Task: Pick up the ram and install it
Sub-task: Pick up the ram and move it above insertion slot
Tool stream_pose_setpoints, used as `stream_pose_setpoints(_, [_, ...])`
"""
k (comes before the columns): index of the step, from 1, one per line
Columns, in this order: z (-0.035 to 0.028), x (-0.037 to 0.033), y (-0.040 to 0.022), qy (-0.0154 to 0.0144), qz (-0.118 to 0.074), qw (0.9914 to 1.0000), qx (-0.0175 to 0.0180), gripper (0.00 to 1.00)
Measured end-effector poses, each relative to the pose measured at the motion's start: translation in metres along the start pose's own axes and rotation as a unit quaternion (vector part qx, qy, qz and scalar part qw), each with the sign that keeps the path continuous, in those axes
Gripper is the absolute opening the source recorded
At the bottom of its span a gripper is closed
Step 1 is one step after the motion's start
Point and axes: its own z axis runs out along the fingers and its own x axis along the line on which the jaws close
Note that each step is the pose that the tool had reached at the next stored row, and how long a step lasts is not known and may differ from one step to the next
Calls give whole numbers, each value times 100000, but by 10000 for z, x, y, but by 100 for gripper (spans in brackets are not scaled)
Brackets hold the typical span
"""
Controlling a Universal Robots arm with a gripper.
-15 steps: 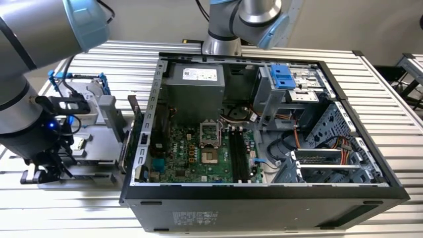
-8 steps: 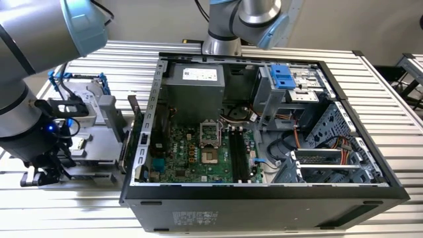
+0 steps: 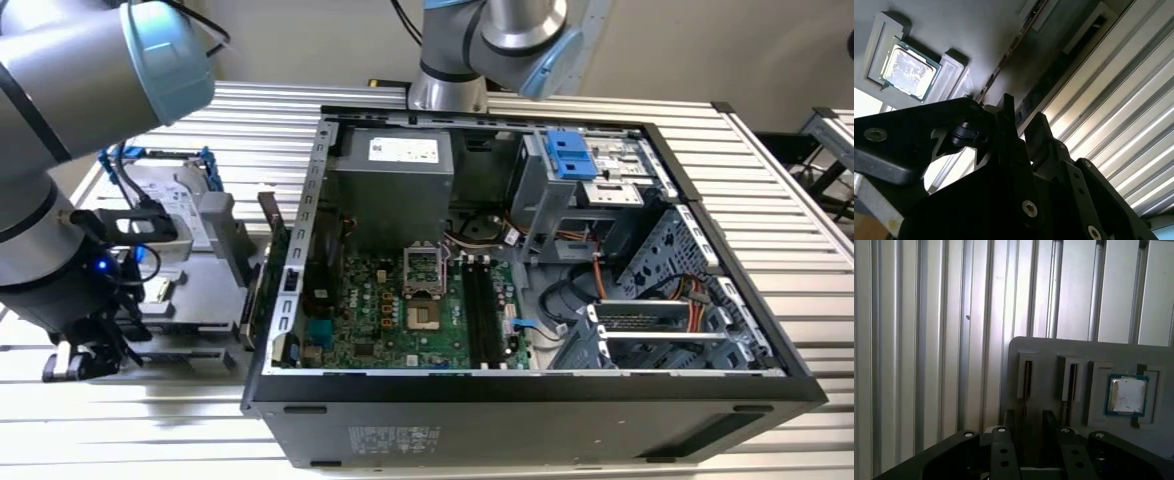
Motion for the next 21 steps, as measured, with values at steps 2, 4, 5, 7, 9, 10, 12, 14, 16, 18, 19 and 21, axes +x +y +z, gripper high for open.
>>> stream_pose_setpoints(2, [20, 4, 4, 4, -139, 100000, -8, 100])
stream_pose_setpoints(4, [30, 10, 6, 7, -258, 100000, -16, 100])
stream_pose_setpoints(5, [33, 11, 7, 4, -314, 100000, -15, 100])
stream_pose_setpoints(7, [41, 14, 8, 2, -408, 99999, -13, 100])
stream_pose_setpoints(9, [49, 16, 8, 11, -485, 99999, -25, 100])
stream_pose_setpoints(10, [52, 17, 8, 11, -509, 99999, -25, 100])
stream_pose_setpoints(12, [52, 17, 8, 15, -540, 99999, -30, 100])
stream_pose_setpoints(14, [52, 17, 8, 11, -569, 99998, -26, 100])
stream_pose_setpoints(16, [53, 17, 8, 8, -597, 99998, -23, 100])
stream_pose_setpoints(18, [53, 17, 8, 7, -624, 99998, -23, 100])
stream_pose_setpoints(19, [53, 17, 8, 9, -638, 99998, -26, 0])
stream_pose_setpoints(21, [53, 17, 8, 13, -664, 99998, -27, 0])
